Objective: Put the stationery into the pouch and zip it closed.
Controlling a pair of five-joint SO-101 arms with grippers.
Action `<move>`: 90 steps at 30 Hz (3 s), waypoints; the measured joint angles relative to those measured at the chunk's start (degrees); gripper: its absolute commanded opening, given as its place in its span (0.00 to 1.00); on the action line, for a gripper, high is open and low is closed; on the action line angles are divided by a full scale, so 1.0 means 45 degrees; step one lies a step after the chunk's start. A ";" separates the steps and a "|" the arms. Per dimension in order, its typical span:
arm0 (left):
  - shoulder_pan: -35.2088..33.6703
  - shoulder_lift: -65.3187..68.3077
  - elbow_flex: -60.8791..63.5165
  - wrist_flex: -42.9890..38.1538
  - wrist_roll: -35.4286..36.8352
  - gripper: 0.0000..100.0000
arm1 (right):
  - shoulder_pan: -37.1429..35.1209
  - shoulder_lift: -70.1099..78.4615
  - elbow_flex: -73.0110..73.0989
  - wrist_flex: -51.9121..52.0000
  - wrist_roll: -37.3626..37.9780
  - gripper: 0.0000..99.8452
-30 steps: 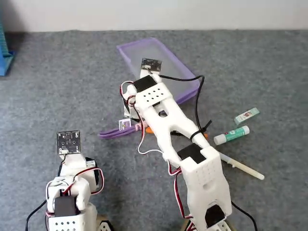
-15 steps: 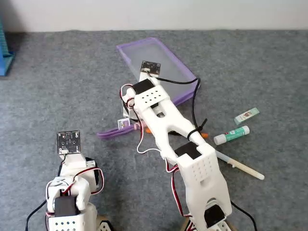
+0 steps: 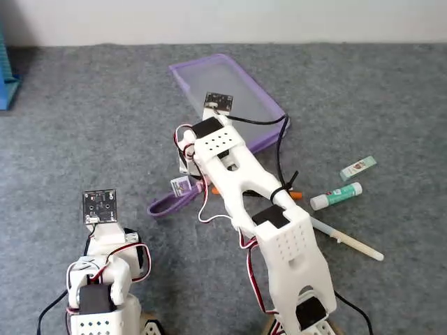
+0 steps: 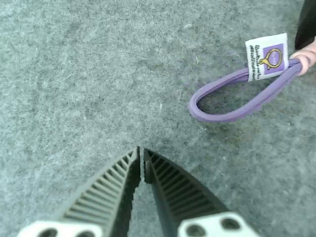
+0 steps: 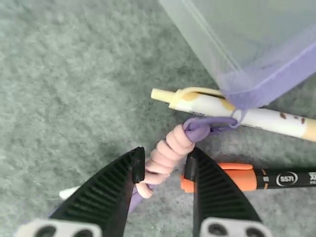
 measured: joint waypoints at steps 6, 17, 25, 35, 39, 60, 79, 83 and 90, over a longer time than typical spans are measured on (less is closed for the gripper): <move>0.0000 0.0000 0.0000 0.0000 0.0000 0.01 | 0.0000 0.0352 0.0000 -0.0332 0.0000 0.14; 0.0000 0.0000 0.0000 0.0000 0.0000 0.01 | 0.0039 0.0508 0.0000 -0.0508 0.0059 0.01; 0.0000 0.0000 0.0000 0.0000 0.0000 0.01 | 0.0020 -0.0879 0.0000 -0.0488 0.1153 0.01; 0.0000 0.0000 0.0000 0.0000 0.0000 0.01 | -0.0020 -0.4181 0.0000 0.1114 0.4337 0.01; 0.0000 0.0000 0.0000 0.0000 0.0000 0.01 | -0.0274 -0.5138 0.0000 0.2618 0.6095 0.01; 0.0000 0.0000 0.0000 0.0000 0.0000 0.01 | -0.0938 -1.1077 0.4239 0.5470 0.9885 0.01; 0.0000 0.0000 0.0000 0.0000 0.0000 0.01 | -0.2872 -1.8774 1.1331 0.5470 0.8381 0.01; 0.0000 0.0000 0.0000 0.0000 0.0000 0.02 | -0.2833 -1.9302 1.1643 0.5470 0.8615 0.01; -0.0020 0.0000 -0.0234 0.0039 -0.1289 0.02 | -0.2950 -1.9399 1.1683 0.4825 0.8791 0.01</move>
